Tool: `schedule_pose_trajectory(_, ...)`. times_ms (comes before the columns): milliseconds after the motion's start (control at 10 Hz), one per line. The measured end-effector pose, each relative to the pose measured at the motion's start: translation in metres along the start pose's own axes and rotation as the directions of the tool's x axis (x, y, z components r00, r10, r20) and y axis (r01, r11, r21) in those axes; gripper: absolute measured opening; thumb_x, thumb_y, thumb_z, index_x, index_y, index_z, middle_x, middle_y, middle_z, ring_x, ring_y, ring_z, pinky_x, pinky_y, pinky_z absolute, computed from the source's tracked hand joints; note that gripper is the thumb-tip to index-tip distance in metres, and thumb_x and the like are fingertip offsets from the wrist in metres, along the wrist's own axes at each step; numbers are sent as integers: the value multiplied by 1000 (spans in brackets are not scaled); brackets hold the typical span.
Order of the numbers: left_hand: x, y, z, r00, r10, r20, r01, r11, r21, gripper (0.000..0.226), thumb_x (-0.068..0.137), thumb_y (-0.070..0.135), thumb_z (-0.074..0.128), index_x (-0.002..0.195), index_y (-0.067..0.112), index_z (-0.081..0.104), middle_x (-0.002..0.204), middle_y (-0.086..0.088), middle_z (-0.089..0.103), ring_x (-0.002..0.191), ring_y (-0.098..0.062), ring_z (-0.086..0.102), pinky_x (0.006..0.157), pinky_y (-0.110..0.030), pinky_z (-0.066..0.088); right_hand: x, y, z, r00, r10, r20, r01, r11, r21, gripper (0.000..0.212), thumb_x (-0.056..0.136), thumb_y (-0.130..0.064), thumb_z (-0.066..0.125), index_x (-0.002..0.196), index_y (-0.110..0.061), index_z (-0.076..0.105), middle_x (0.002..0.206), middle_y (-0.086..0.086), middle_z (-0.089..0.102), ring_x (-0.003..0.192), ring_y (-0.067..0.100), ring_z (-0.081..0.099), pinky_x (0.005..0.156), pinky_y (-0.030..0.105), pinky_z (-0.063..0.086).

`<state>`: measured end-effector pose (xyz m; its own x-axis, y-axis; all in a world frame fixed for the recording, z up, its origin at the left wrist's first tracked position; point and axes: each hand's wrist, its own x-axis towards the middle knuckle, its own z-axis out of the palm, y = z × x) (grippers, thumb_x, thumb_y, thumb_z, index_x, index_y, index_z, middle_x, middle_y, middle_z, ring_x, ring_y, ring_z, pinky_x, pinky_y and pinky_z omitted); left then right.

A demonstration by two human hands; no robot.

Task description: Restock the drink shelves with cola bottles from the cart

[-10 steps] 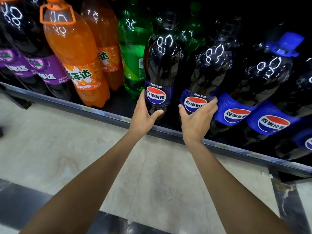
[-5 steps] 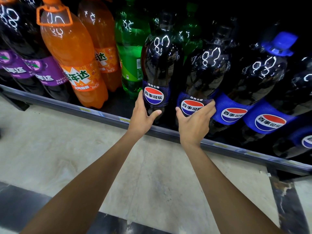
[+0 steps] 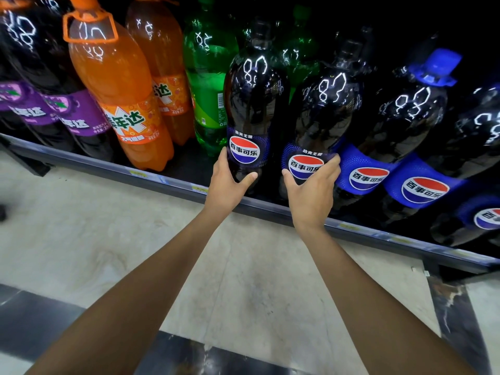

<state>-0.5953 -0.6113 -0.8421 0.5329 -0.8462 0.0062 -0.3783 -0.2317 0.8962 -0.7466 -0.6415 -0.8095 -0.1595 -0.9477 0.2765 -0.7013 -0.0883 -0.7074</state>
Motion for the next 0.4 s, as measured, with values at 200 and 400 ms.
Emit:
schedule_pose_trajectory(200,-17,14,-5,999,-24,-22,30,938,347,85,84,50,66,148,13,24,145,-9,41,131,-30,41,101,-49,43,6,10,-25,991,-87,102,98,989,-108,76,87,-43,66,144,-6,30,138,10,48,122,28,51,85,42,49)
schedule_pose_trajectory(400,-50,40,-9,1000,1,-9,5,709,705,68,89,58,53,132,8,36,132,-12,43,123,-32,43,95,-44,41,4,22,-61,945,-206,256,281,910,-306,48,92,-48,54,121,-9,54,115,10,60,108,31,56,75,37,44)
